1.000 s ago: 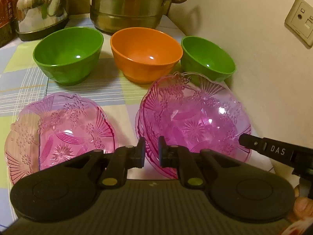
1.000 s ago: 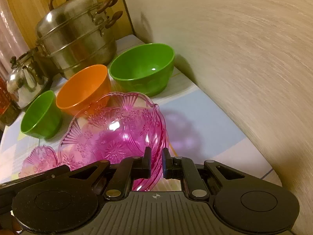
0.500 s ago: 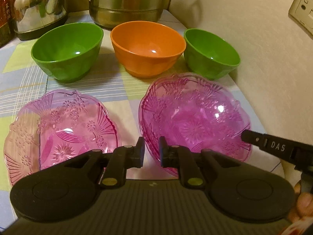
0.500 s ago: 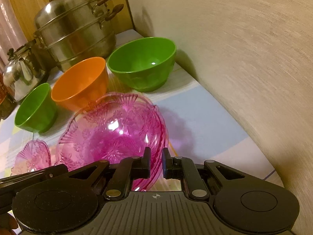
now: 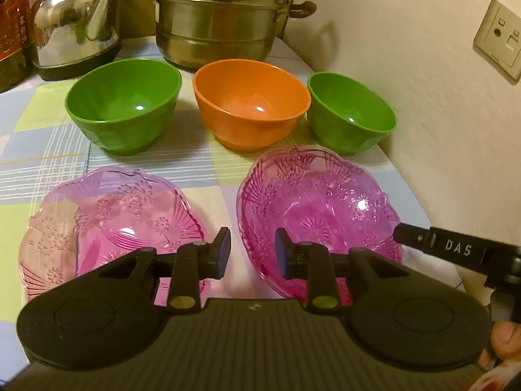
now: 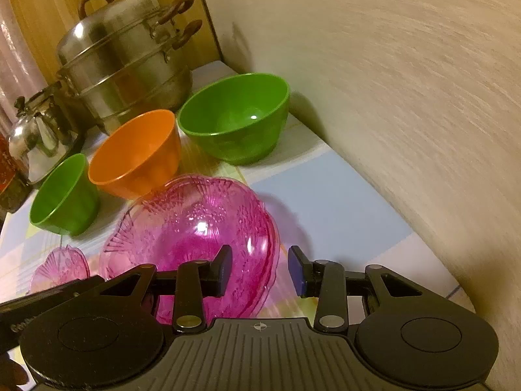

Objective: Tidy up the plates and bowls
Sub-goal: 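Open both grippers to release the plate onto the stack, then move both tools to the remaining single pink plate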

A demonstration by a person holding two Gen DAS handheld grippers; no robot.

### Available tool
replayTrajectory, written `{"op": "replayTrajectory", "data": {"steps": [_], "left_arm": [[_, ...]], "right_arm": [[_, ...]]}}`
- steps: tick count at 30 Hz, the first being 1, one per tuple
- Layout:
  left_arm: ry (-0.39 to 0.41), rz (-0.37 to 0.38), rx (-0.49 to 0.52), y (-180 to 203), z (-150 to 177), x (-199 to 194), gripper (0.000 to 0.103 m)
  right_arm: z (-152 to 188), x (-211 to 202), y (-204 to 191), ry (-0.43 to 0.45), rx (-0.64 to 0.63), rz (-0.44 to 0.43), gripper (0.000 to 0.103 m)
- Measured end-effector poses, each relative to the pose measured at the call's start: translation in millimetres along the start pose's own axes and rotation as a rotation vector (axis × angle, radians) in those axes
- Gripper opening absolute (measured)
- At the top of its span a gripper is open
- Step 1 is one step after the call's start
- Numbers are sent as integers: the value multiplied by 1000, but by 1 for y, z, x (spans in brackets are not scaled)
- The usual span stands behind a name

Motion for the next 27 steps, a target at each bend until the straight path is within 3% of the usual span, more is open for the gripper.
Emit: {"op": "replayTrajectory", "data": {"steps": [12, 27], "left_arm": [[9, -13, -27, -15, 12, -18, 26], [35, -31, -44, -32, 42, -61, 26]], "right_arm": [[13, -16, 0, -6, -1, 5, 38], [40, -66, -8, 3, 7, -16, 38]]}}
Point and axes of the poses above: each gripper's, at about its wrist camera, not at the fingertips, and x roughly the way its jaws point, y to its right, z to its underside, the point moved 10 cm from there along x, roughly the way its jaws point, and after that the axes turned 12 degrees about -y, right-handed, at the moved point
